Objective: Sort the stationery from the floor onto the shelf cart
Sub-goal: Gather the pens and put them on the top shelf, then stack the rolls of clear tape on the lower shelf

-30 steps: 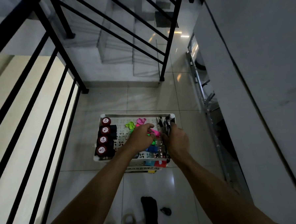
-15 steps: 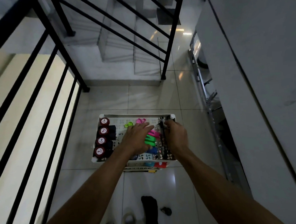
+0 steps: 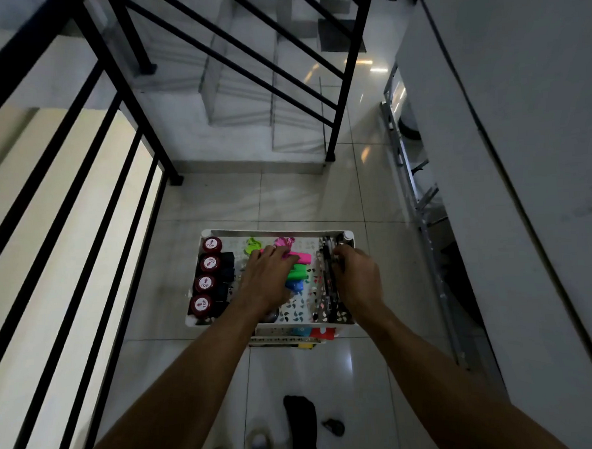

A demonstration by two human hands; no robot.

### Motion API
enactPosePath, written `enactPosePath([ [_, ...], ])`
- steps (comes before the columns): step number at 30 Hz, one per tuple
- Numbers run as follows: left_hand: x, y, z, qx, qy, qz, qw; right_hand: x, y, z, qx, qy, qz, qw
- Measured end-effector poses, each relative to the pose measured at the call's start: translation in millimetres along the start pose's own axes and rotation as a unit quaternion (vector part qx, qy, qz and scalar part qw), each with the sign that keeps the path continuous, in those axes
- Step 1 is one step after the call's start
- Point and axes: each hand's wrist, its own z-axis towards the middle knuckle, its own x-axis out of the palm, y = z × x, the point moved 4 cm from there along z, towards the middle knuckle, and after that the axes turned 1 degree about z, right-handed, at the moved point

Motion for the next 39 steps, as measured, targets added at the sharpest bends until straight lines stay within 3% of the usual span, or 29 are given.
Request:
enactPosePath([
  [7, 0.1, 4.6, -5.3, 0.004, 0.001, -0.017, 1.0, 2.5, 1.9, -5.6, 0.001, 0.025, -0.019, 0.999],
  [14, 6.2, -0.6, -15.7, 0.032, 0.01, 0.051, 0.998, 4.9, 3.6, -14.0, 0.0, 0.025, -0.033, 0.999],
  [20, -32.1, 10.2, -44.6, -0.015, -0.039, -0.055, 0.998, -8.9, 15.0, -40.0, -0.019, -0.032, -0.032, 0.999],
  [23, -64.9, 21.5, -83.3, -0.023, -0.081, -0.2, 0.976, -19.7, 30.3, -71.1, -0.022, -0.043, -0.043, 0.998],
  [25, -86.3, 30.6, -116.3, -0.015, -0.132, -0.236, 0.963, -27.9, 42.3, -94.9, -0.019, -0.044, -0.051, 0.998],
  [29, -116.2, 42.2, -210.8, 0.009, -0.182, -0.228, 0.956, -43.3, 76.0, -172.2, 0.005, -0.048, -0.024, 0.999],
  [39, -108.6, 27.2, -391.8, 0.014, -0.131, -0.083, 0.988, -49.4, 137.1, -338.3, 0.038, -0.05, -0.03, 0.998],
])
